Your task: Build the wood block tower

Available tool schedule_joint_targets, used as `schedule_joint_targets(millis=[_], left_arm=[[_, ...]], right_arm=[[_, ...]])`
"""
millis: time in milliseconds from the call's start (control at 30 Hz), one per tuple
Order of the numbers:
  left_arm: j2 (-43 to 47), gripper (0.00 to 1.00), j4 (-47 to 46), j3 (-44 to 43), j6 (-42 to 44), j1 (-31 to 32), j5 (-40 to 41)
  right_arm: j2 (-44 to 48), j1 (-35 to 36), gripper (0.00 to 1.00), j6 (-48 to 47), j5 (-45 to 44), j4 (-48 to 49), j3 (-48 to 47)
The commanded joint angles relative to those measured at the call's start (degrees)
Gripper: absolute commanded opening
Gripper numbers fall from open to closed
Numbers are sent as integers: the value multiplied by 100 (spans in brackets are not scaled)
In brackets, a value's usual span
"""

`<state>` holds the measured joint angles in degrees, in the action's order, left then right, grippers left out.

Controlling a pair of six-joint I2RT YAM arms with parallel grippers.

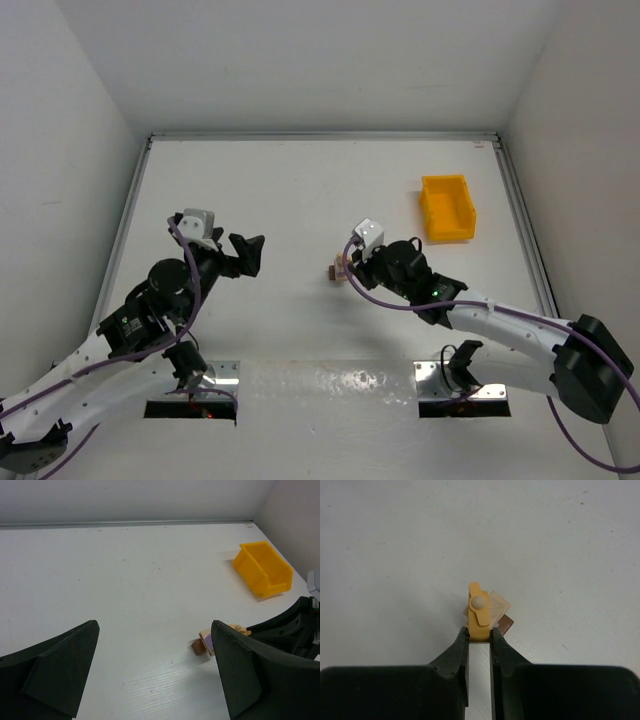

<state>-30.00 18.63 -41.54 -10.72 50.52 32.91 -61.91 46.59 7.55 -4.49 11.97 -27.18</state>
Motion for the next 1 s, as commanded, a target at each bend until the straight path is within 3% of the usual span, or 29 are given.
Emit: schedule_joint_targets(millis=[0, 967], left_arm=[[-15, 91, -220, 5, 53, -69, -74], [-15, 91, -255, 14, 70, -130, -223]], right_arm=[[-49, 17, 0, 27, -78, 306, -121], [-67, -1, 0, 106, -272, 675, -16]])
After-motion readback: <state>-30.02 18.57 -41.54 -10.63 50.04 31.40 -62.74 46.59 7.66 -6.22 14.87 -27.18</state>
